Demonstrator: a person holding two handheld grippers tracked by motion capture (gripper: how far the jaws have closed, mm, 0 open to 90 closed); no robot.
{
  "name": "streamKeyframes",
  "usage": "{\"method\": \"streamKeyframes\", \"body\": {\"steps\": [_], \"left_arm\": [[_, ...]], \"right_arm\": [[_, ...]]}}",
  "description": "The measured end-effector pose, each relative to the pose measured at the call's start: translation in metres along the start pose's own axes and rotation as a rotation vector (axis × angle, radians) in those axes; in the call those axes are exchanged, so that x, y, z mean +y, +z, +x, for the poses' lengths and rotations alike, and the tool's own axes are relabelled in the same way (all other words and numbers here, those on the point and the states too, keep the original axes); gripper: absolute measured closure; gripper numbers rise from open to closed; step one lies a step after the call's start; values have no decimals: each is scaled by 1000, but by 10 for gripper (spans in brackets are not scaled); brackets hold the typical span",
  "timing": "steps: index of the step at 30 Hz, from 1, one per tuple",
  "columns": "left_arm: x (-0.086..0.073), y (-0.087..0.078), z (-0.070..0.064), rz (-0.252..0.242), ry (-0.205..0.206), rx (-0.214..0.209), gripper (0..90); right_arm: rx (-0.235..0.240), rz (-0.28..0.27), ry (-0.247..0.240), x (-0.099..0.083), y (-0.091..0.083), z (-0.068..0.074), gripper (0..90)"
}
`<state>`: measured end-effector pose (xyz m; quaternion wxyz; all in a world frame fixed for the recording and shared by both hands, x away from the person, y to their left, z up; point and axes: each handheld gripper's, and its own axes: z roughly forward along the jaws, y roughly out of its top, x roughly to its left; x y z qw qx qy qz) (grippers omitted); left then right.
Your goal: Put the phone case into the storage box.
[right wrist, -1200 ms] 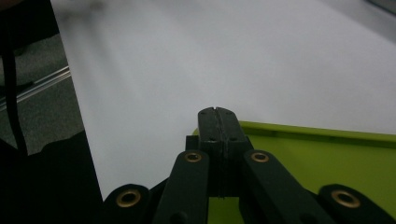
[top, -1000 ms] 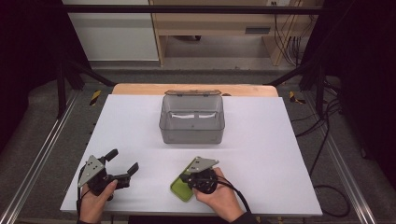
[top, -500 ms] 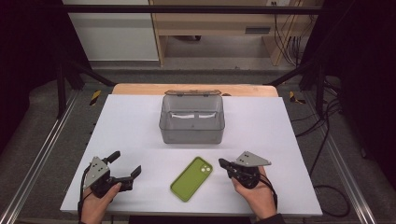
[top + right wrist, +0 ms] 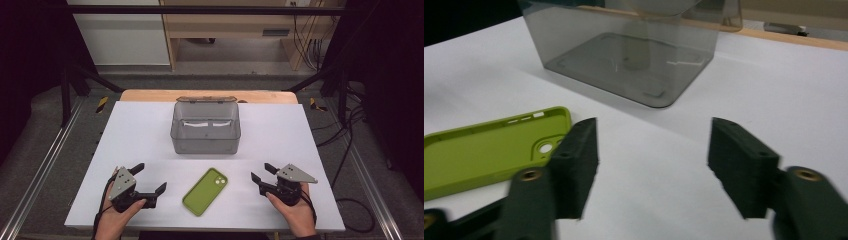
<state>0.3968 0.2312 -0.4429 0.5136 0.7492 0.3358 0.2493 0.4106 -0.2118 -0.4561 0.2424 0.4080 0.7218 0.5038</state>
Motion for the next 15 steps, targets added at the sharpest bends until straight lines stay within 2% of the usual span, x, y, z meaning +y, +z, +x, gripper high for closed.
{"method": "streamKeyframes", "body": {"steps": [3,7,11,15], "left_arm": [[4,7,-7,34,3,-26,22],[12,22,-16,111,31,-40,22],[20,42,-26,159,40,-69,24],[20,63,-37,245,46,-99,26]], "right_arm": [[-32,-24,2,0,-2,-2,149],[-68,-54,-15,0,-5,-5,41],[-73,-71,-24,-1,-9,-8,48],[-88,-80,-43,-3,-14,-9,50]]}}
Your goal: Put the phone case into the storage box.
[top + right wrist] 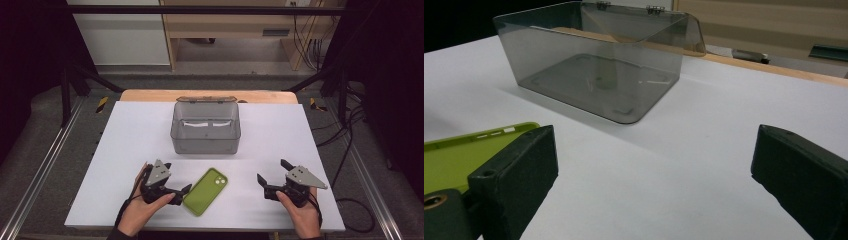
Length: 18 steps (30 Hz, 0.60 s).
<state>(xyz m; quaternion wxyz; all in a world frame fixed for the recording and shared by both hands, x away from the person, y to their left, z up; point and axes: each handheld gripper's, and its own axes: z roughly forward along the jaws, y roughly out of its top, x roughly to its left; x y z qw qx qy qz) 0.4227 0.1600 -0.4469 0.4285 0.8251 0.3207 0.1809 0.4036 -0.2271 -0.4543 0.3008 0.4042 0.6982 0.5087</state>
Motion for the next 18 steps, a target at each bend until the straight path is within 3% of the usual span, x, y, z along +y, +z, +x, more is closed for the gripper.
{"method": "streamKeyframes", "body": {"steps": [3,5,7,9,15,18], "left_arm": [[-3,8,-8,64,40,-9,29],[-7,11,-12,96,43,-17,30],[-9,11,-15,89,27,-23,32],[-10,12,-17,105,43,-23,35],[-11,16,-23,126,18,-37,64],[-14,17,-22,137,10,-29,105]], "right_arm": [[-18,-4,3,-1,-5,-1,52],[-20,-10,-9,-1,-7,-1,49],[-22,-19,12,-1,-8,-4,49],[-24,-36,31,-1,-9,-6,52],[-12,-9,14,-3,-6,-6,46],[-15,-20,17,-2,-8,-6,48]]}}
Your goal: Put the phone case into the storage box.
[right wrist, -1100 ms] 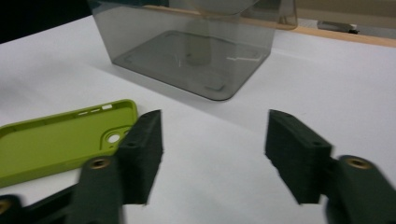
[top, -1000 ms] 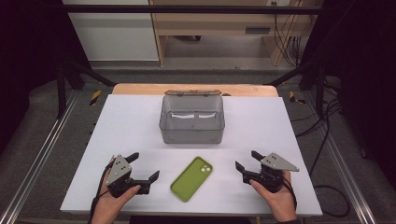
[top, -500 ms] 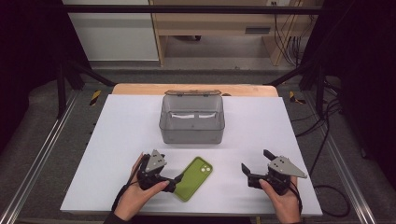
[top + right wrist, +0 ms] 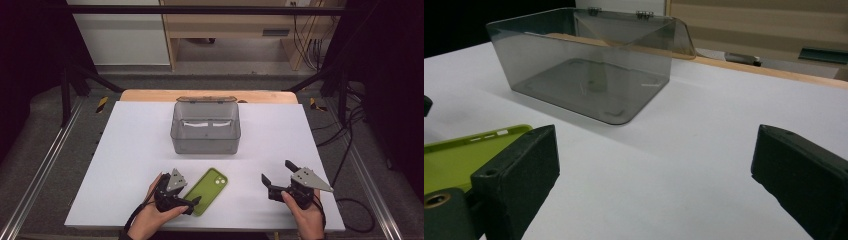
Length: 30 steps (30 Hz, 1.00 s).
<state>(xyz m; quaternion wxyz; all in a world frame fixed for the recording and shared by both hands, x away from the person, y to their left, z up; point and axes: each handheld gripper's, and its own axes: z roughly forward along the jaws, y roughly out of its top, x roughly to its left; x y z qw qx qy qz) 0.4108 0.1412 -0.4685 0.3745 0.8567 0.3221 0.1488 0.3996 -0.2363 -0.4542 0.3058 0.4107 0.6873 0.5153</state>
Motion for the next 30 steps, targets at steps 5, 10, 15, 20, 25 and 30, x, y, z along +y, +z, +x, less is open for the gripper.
{"method": "streamKeyframes", "body": {"steps": [5,10,15,20,25,30], "left_arm": [[-6,-1,4,1,-20,13,233],[-7,-1,5,6,-43,-10,417],[-6,3,6,24,-66,-28,551],[-7,5,7,33,-98,-43,667],[-6,7,9,37,-140,-77,747],[-4,8,10,51,-153,-78,773]], "right_arm": [[-9,6,6,-1,0,-2,49],[-11,13,-12,-1,0,0,50],[-12,17,-27,-1,1,1,49],[-18,14,-18,0,1,1,50],[-18,7,1,0,1,1,52],[-13,14,-1,-1,2,1,52]]}}
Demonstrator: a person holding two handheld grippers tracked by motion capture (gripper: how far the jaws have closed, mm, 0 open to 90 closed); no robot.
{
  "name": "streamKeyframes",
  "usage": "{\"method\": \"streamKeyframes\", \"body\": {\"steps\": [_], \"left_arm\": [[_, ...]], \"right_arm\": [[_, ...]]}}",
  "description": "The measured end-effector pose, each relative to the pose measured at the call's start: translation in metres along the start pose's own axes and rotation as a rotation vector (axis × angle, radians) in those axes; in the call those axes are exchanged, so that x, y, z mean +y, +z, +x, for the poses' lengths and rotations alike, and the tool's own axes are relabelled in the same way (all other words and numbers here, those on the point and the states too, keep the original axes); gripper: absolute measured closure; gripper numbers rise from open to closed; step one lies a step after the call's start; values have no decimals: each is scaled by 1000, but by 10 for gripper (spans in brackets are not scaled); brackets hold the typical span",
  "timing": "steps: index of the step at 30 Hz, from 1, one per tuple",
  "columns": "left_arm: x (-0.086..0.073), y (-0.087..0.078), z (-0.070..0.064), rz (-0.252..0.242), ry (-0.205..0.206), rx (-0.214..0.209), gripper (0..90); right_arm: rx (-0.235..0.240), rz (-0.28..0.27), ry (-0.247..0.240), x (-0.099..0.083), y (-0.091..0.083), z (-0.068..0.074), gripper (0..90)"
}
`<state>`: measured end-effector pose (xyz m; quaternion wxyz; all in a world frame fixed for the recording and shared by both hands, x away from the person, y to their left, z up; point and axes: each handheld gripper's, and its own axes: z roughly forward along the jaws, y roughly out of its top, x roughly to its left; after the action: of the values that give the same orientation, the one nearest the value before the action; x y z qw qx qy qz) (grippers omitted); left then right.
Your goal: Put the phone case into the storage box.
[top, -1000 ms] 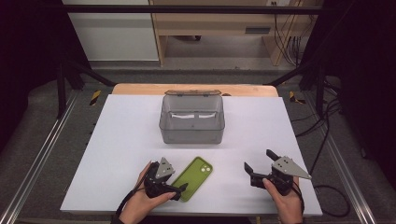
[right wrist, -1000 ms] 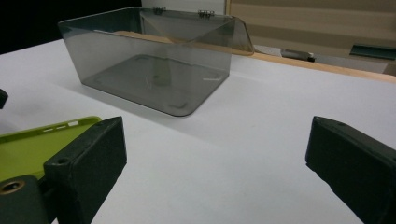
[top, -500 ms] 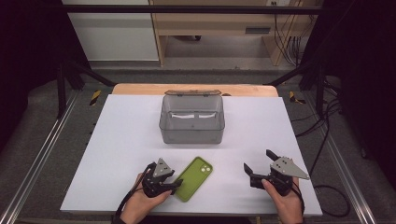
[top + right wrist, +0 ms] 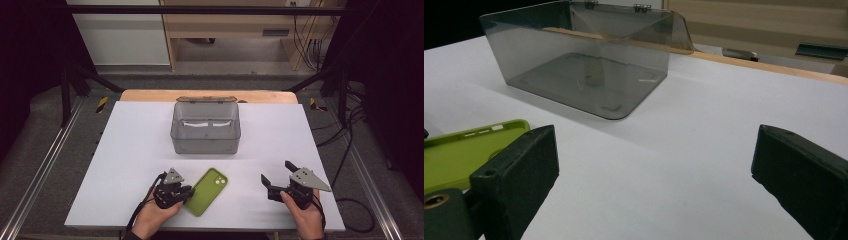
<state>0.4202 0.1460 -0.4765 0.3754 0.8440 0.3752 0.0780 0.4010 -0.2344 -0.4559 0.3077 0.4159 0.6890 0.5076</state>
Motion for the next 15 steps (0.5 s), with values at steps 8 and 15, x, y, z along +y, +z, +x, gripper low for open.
{"method": "streamKeyframes", "body": {"steps": [8,15], "left_arm": [[0,-2,5,-9,-20,-6,865],[-3,-7,3,-65,16,20,881]], "right_arm": [[6,10,-4,-2,1,0,52],[13,0,-14,0,1,5,48]]}}
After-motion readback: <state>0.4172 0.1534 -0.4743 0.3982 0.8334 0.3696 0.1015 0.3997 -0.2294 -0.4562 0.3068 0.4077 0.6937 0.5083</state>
